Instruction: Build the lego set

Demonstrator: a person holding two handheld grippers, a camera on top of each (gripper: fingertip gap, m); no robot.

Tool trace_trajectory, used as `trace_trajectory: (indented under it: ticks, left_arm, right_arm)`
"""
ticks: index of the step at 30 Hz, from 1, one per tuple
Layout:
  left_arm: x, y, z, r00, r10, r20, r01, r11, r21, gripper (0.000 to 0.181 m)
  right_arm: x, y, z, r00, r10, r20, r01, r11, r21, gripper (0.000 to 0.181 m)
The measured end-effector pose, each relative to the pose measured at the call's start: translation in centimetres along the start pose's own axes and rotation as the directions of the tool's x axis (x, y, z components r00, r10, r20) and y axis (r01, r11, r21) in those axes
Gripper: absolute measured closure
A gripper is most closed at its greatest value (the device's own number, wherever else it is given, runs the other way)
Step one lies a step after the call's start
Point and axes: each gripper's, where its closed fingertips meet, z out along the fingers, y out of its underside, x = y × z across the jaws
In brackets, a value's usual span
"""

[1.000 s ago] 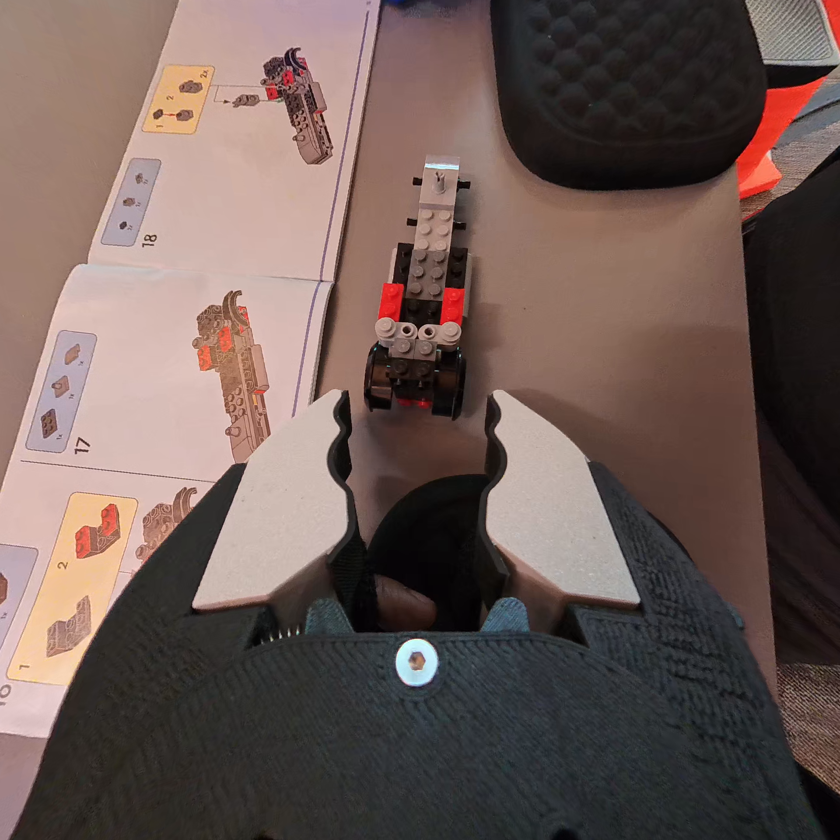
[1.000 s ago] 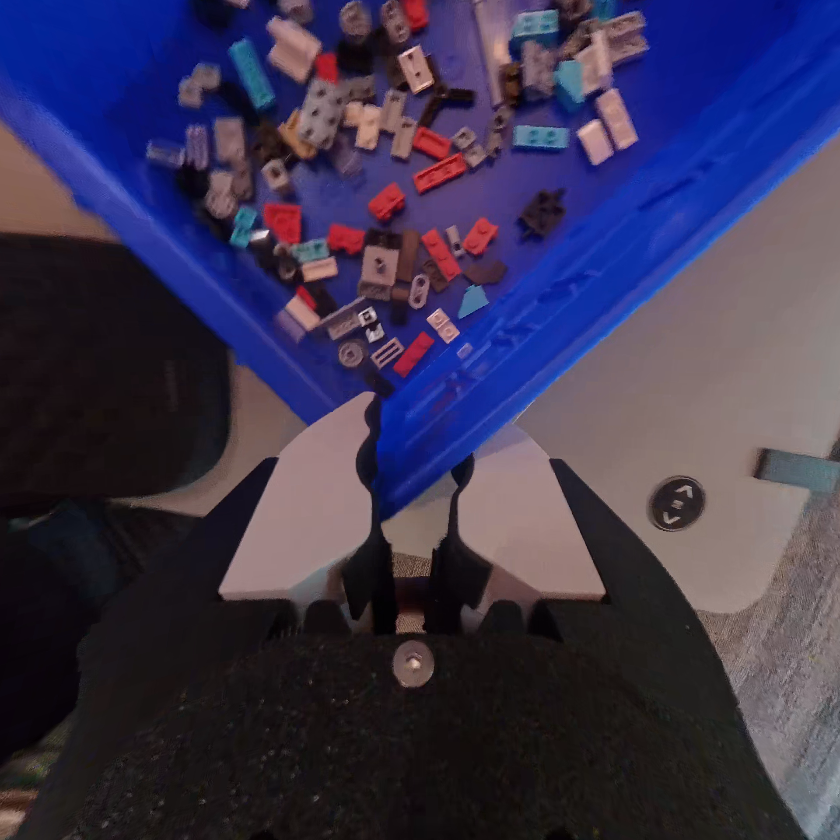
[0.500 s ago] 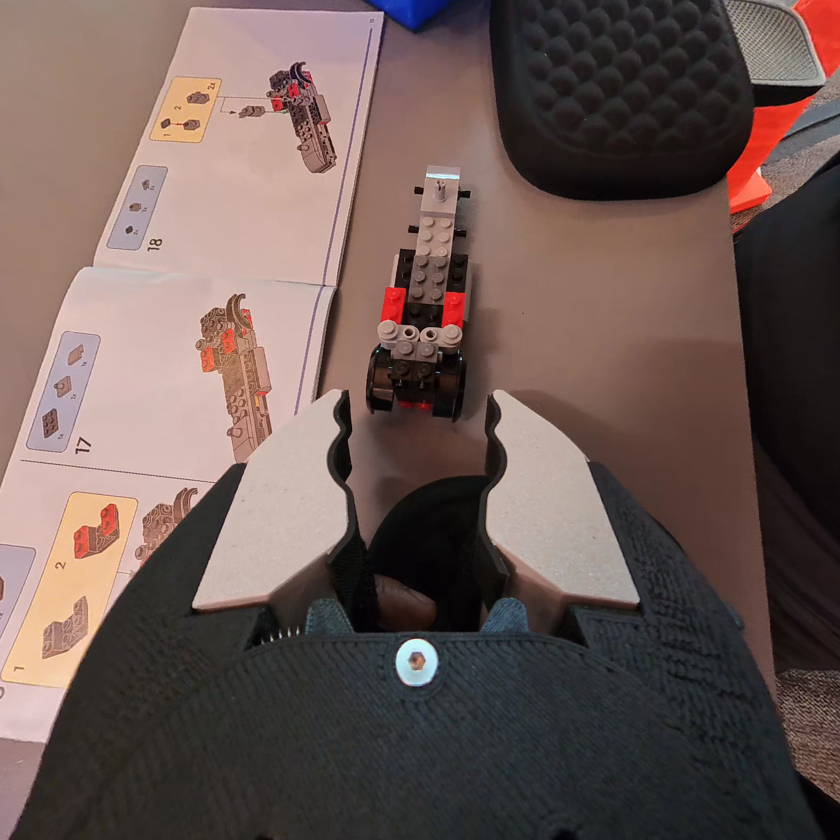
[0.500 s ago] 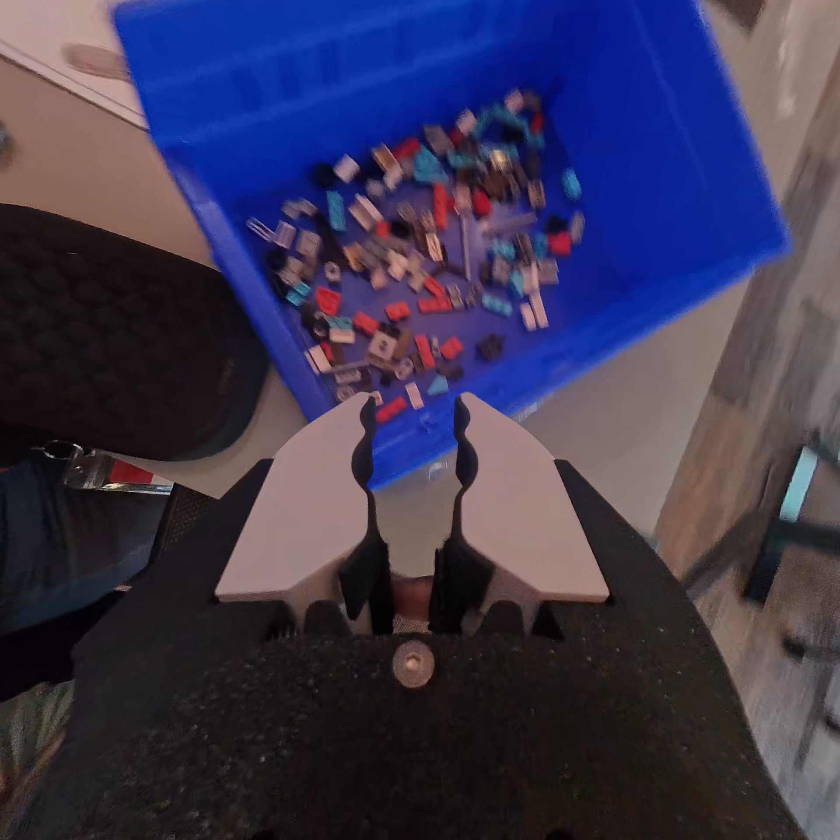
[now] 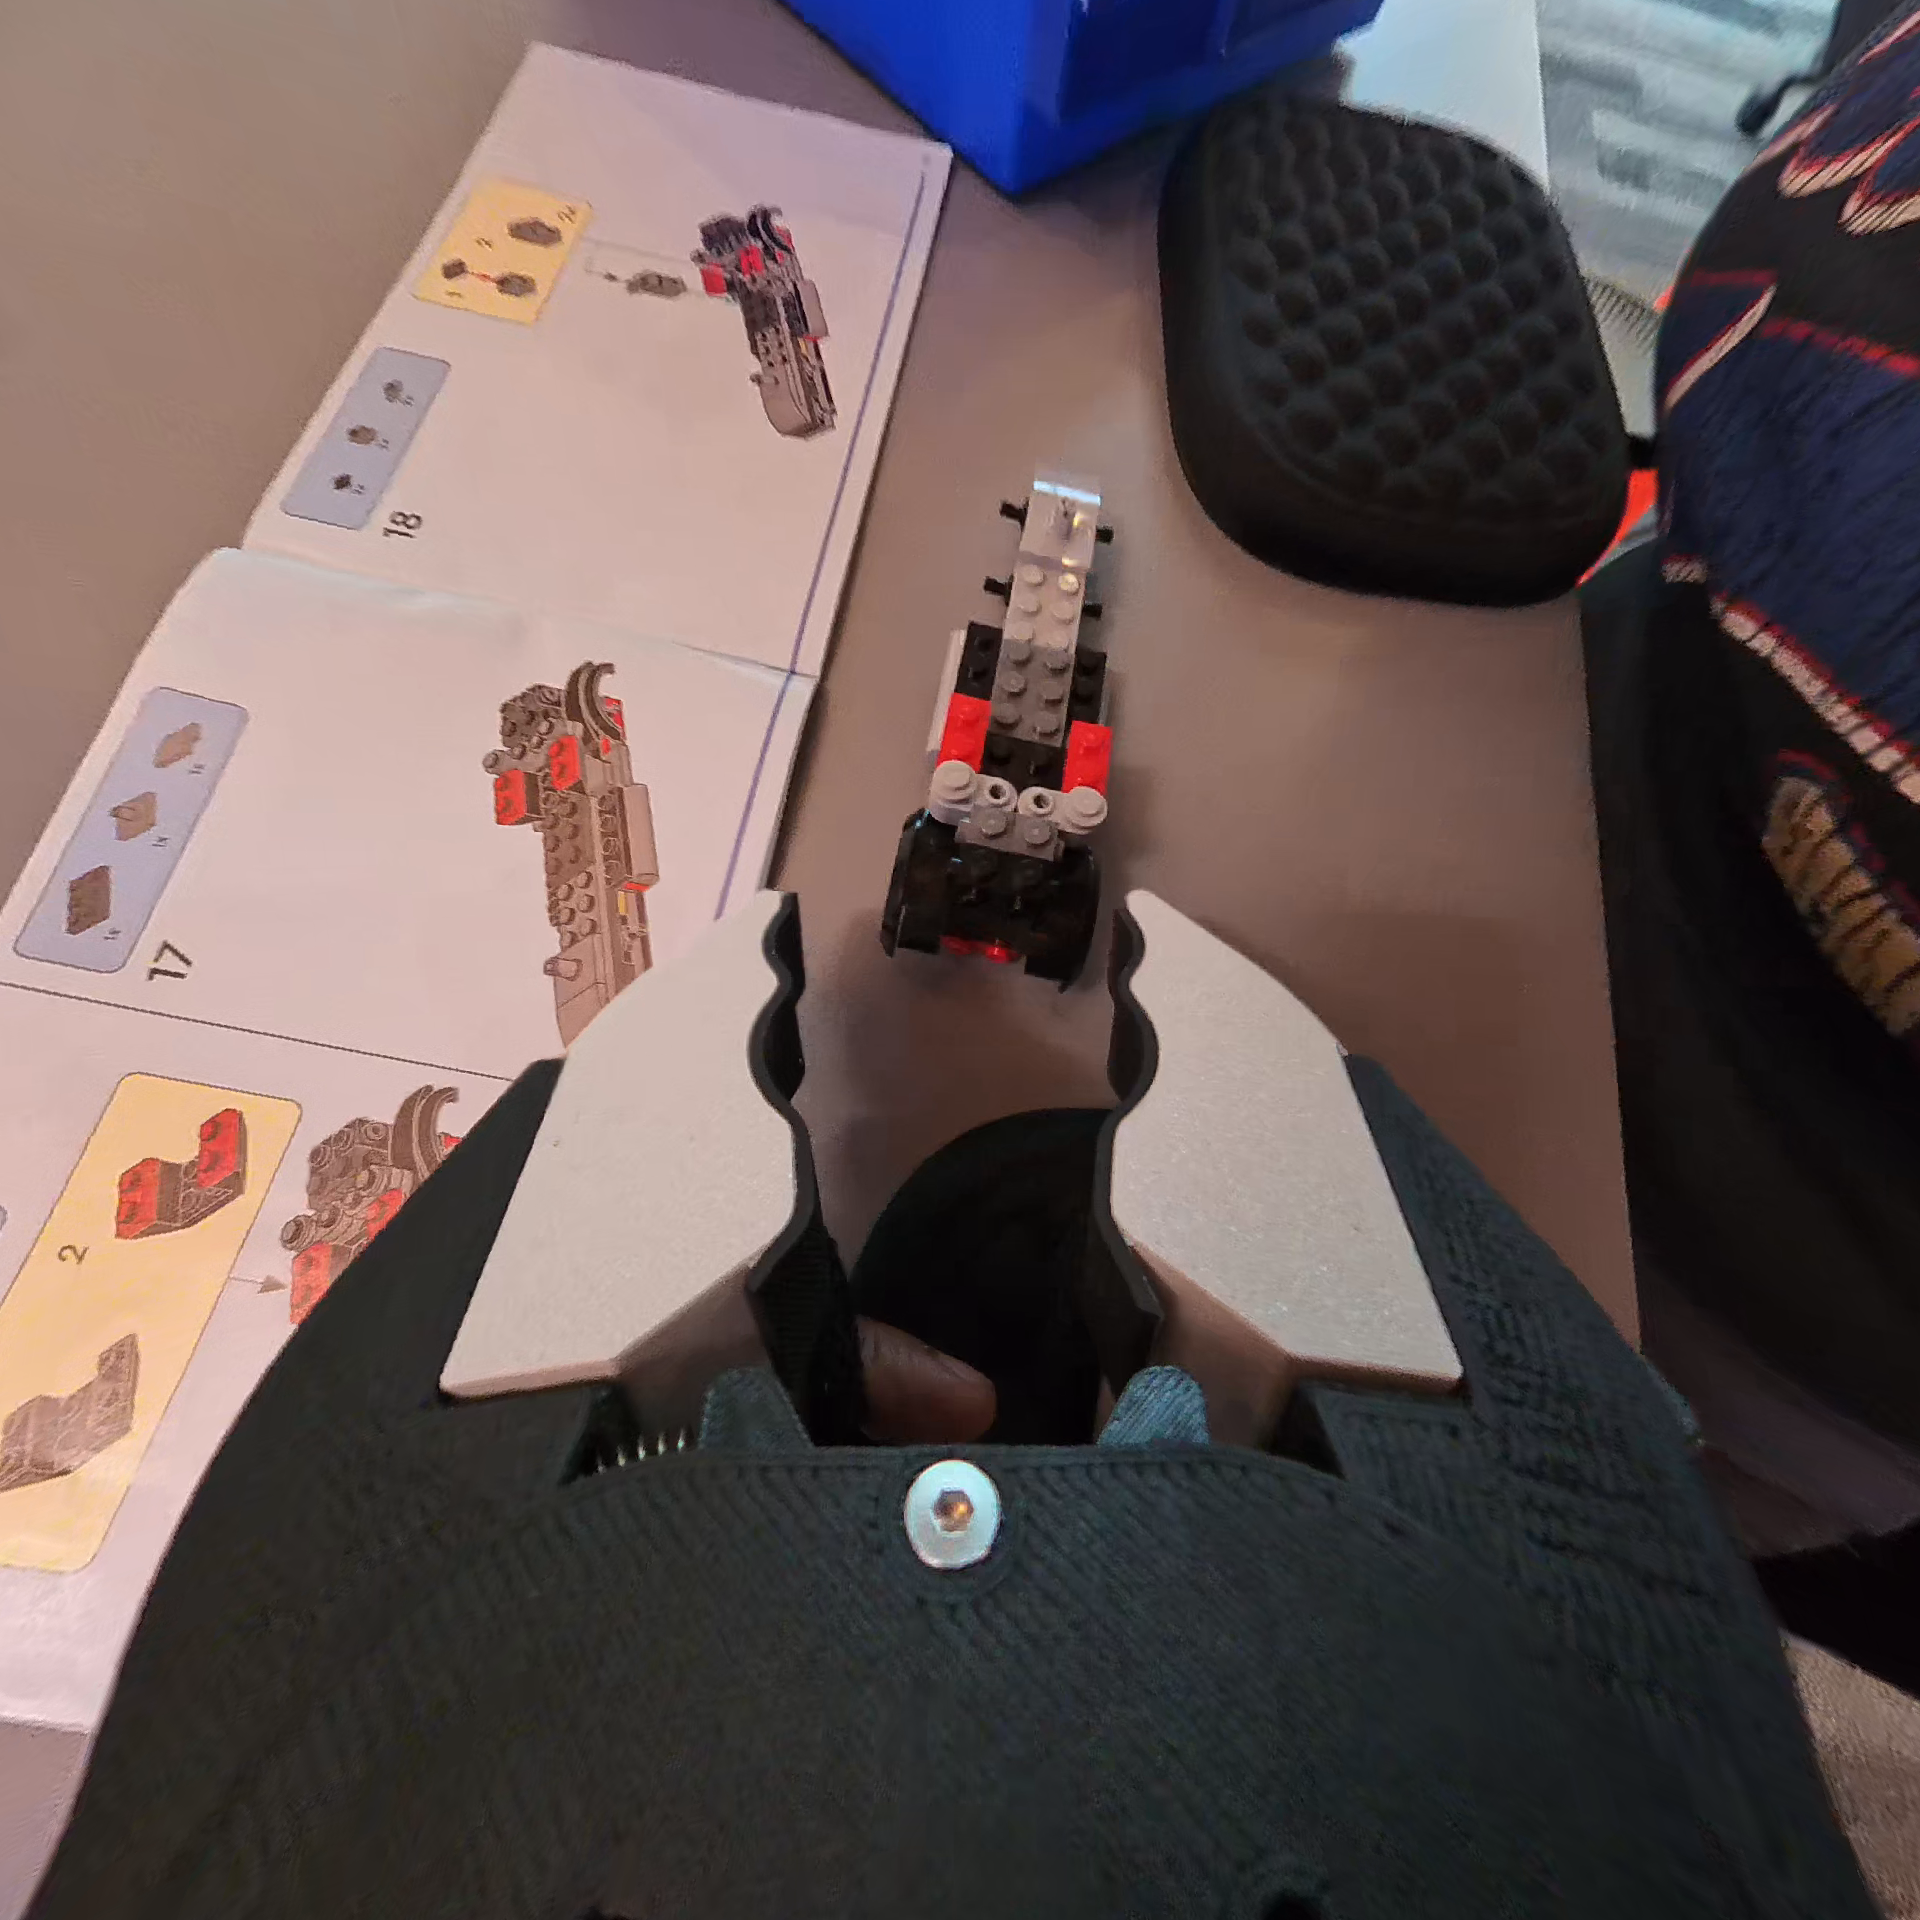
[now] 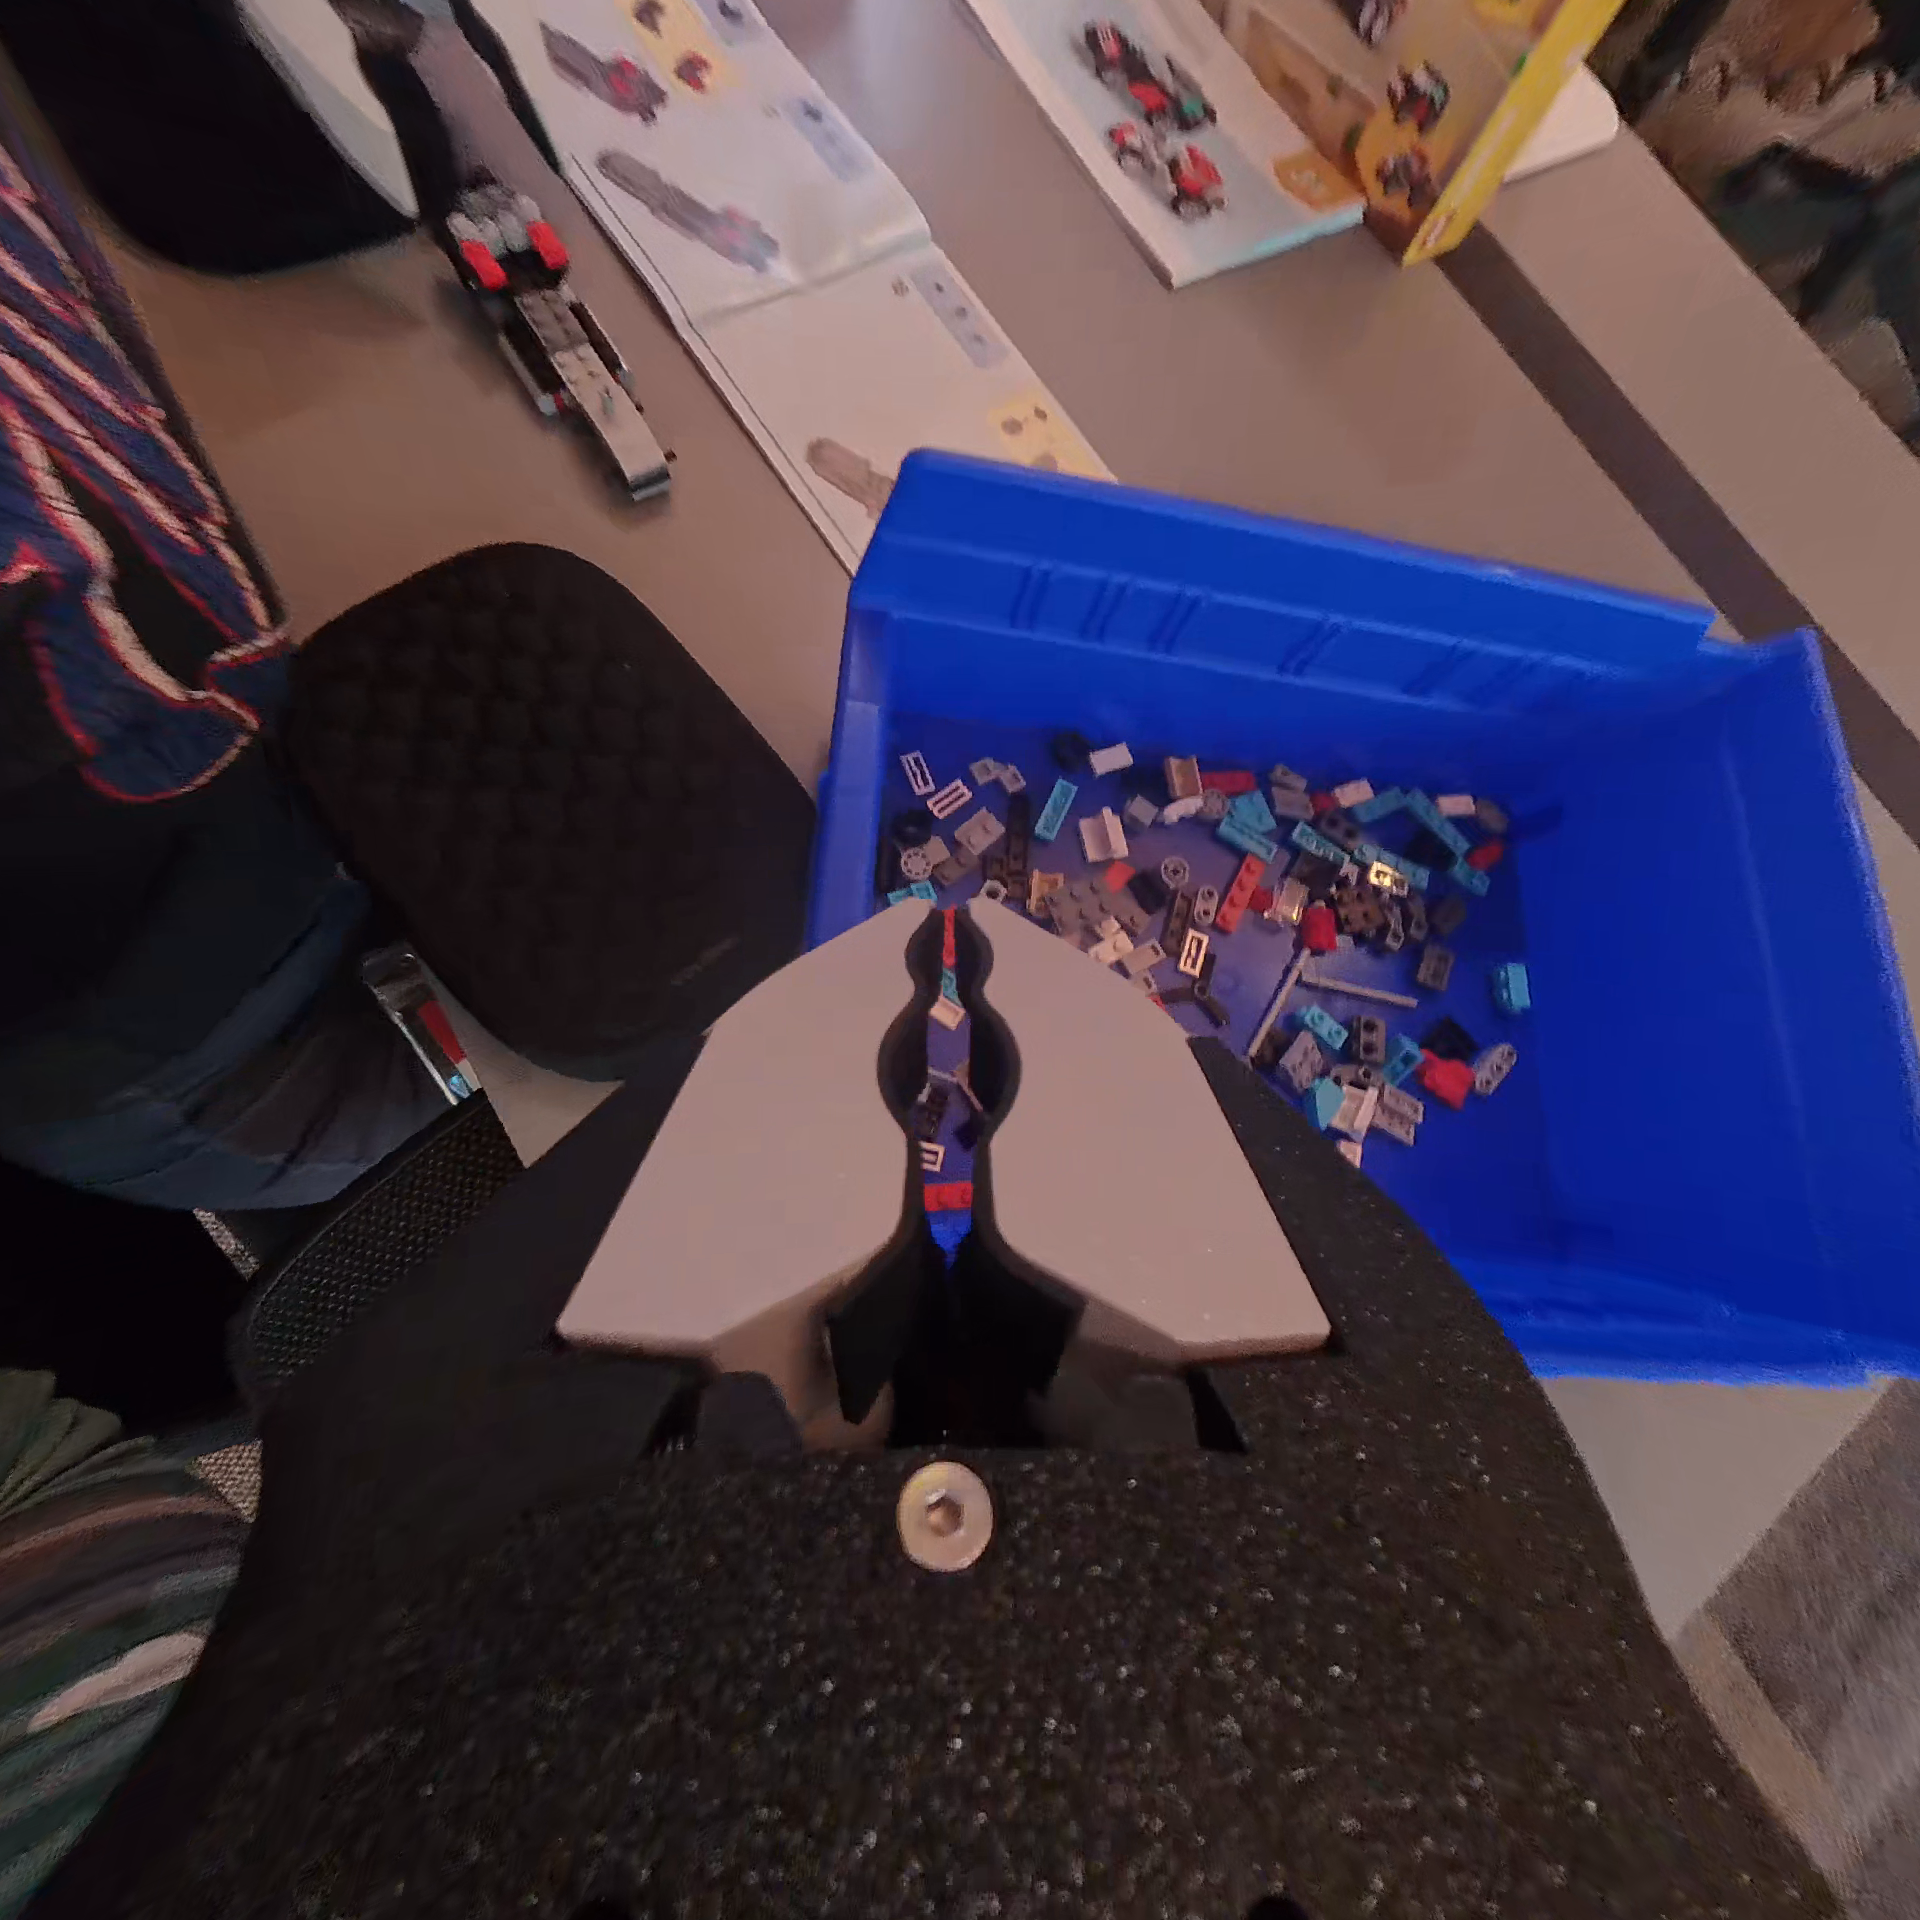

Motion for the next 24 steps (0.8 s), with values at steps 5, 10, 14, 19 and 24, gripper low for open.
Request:
trace_trajectory:
  ticks: [5, 10, 14, 19, 24]
  left_arm:
    - [-0.3, -0.6, -0.5, 0.999, -0.048, -0.016, 0.049, 0.997, 0.056, 0.125]
    - [-0.3, -0.4, -0.3, 0.997, -0.067, -0.027, 0.068, 0.997, 0.037, 0.125]
    - [-0.4, -0.4, -0.3, 0.997, -0.074, -0.025, 0.074, 0.997, 0.034, 0.125]
    - [-0.4, -0.4, -0.3, 0.997, -0.079, -0.024, 0.079, 0.996, 0.033, 0.125]
    - [-0.4, -0.4, -0.4, 0.996, -0.081, -0.027, 0.082, 0.996, 0.041, 0.125]
  right_arm:
    - [1.1, 0.3, -0.1, 1.0, -0.01, 0.009, 0.01, 1.0, 0.019, 0.177]
    - [1.5, 1.5, 0.5, 0.995, -0.062, 0.081, 0.066, 0.996, -0.055, 0.162]
    - [1.1, 1.8, 1.5, 0.976, -0.113, 0.189, 0.13, 0.988, -0.083, 0.168]
    - [0.4, 2.9, 2.5, 0.929, -0.07, 0.363, 0.154, 0.966, -0.208, 0.147]
    - [-0.5, 3.1, 2.6, 0.901, -0.121, 0.416, 0.226, 0.95, -0.214, 0.162]
